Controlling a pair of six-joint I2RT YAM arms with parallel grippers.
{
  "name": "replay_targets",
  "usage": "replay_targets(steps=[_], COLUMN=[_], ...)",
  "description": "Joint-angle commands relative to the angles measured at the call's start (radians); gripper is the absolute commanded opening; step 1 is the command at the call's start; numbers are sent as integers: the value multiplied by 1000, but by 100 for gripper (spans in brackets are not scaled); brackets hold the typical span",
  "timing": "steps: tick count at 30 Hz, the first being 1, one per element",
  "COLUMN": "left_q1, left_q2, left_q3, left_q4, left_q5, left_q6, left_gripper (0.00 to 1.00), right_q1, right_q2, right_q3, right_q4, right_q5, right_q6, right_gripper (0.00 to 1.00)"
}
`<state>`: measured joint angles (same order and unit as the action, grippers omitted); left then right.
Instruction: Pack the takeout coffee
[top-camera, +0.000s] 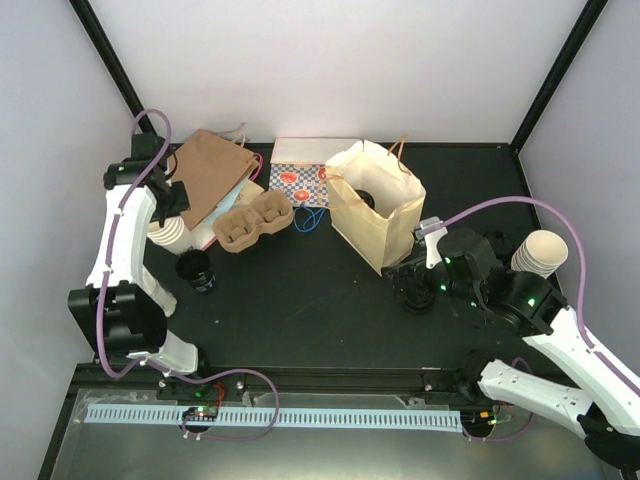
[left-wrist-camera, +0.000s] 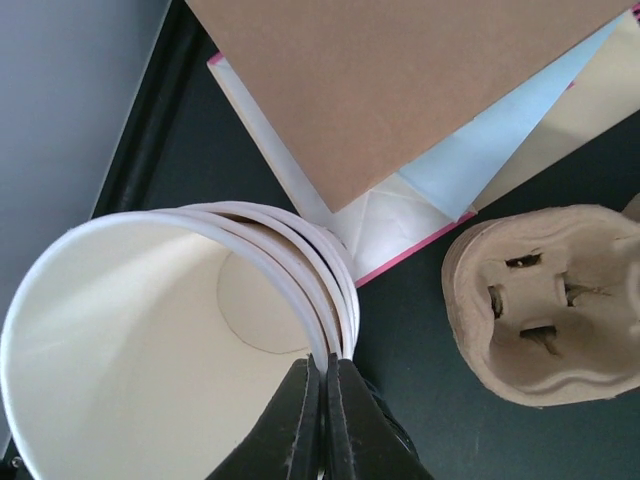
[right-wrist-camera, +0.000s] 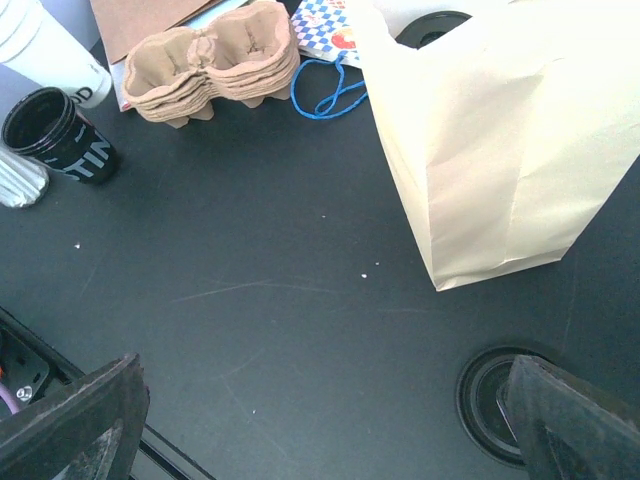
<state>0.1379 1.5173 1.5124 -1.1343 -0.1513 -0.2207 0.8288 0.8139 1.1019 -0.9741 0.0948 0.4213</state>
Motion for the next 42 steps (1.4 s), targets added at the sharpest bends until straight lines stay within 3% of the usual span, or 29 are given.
replay_targets(steps=[1, 9, 14, 21, 27, 31, 34, 42], left_q1=[-19, -60, -84, -107, -111, -132, -137, -176], left_q2=[-43, -15, 3, 16, -9, 12, 28, 26], left_q3=[90, 107, 85, 98, 96, 119, 129, 116], left_q4=[-66, -124, -133, -197, -139, -191, -193, -207], left_q5=[-54, -116, -69, -262, -57, -284, -153, -297], left_q6=[2, 4, 13, -28, 13, -18, 5, -43], left_gripper=[2, 2, 2, 2, 2, 1, 1, 2], right_q1=[-6, -5, -6, -6, -5, -6, -5, -6], right_q2=[-7, 0, -2, 4, 9, 11, 5, 9], right_q3=[5, -3, -2, 1, 2, 10, 7, 5], right_q4=[3, -7, -3, 0, 8, 0, -3, -1], right_q5=[10, 10, 0, -9, -16, -14, -5, -20], right_q6=[0, 8, 6, 7, 4, 3, 1, 8], right_gripper=[100, 100, 100, 100, 100, 100, 100, 100])
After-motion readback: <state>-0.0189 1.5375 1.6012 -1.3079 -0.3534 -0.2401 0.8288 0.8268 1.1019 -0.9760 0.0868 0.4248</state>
